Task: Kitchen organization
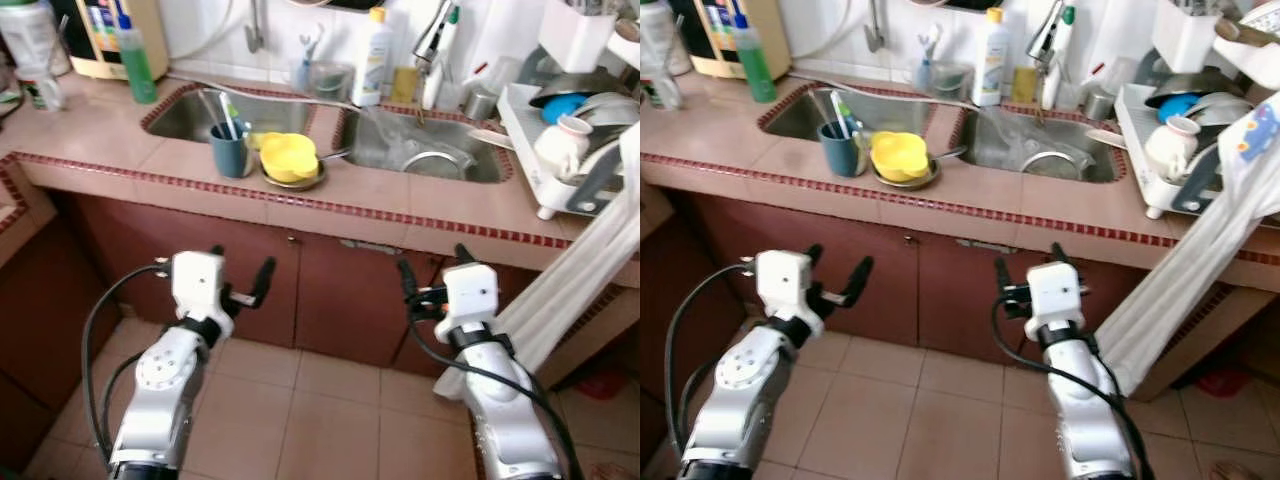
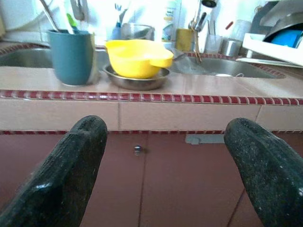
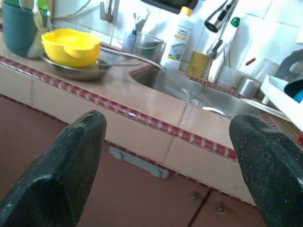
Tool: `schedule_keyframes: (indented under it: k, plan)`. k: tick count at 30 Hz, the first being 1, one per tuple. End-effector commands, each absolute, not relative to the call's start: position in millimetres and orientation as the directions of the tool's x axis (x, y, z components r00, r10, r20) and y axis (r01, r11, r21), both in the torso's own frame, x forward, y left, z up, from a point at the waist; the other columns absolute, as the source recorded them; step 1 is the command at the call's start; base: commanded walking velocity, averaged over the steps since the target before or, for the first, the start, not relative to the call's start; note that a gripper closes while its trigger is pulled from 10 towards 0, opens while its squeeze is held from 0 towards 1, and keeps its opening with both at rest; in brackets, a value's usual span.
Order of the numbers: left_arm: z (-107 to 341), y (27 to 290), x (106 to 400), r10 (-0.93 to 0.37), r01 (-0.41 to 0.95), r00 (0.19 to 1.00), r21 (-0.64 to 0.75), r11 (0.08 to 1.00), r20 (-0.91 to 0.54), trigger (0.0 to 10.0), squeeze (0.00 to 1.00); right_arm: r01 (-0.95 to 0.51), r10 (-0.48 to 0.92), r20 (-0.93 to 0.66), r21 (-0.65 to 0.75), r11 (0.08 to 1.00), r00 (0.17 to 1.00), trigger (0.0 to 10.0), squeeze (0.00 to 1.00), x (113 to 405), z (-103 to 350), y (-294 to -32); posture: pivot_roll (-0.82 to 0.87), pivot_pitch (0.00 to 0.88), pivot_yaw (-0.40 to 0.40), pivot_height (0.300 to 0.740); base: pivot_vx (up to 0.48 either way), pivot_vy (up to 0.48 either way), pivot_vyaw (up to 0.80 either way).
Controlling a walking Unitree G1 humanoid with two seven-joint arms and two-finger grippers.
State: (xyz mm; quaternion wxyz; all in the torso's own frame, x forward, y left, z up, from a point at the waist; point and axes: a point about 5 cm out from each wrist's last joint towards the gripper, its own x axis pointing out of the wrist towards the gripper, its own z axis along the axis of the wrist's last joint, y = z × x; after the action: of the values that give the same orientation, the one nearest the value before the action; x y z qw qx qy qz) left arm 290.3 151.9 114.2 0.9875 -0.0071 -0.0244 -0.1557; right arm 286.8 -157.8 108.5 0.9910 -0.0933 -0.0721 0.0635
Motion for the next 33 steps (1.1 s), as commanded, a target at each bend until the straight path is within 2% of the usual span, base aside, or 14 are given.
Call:
schedule_keyframes:
  k: [1,15,24,33]
  plan:
    - [119,159,294,-0.287,0.287,0.956,0.003,0.958,0.059,10.0,0.0,-0.123,0.153,0.148,-0.192,0.974,0.977,10.0,0.0,288,113,-151,-0.1,0.0,-0.032,0.74,0.0,0.319,0.0]
    - [124,155,302,-0.301,0.301,0.951,0.012,0.954,0.074,10.0,0.0,-0.106,0.14,0.165,-0.203,0.974,0.976,10.0,0.0,296,118,-154,-0.12,0.0,-0.02,0.74,0.0,0.329,0.0]
    - [129,148,305,-0.314,0.316,0.944,-0.005,0.949,0.105,10.0,0.0,-0.122,0.161,0.173,-0.217,0.968,0.972,10.0,0.0,302,122,-154,-0.11,0.0,-0.03,0.74,0.0,0.0,0.0]
    - [136,151,307,-0.337,0.332,0.936,0.063,0.941,0.103,10.0,0.0,-0.115,0.145,0.181,-0.169,0.979,0.973,10.0,0.0,306,125,-155,-0.09,0.0,-0.036,0.74,0.0,0.0,0.0]
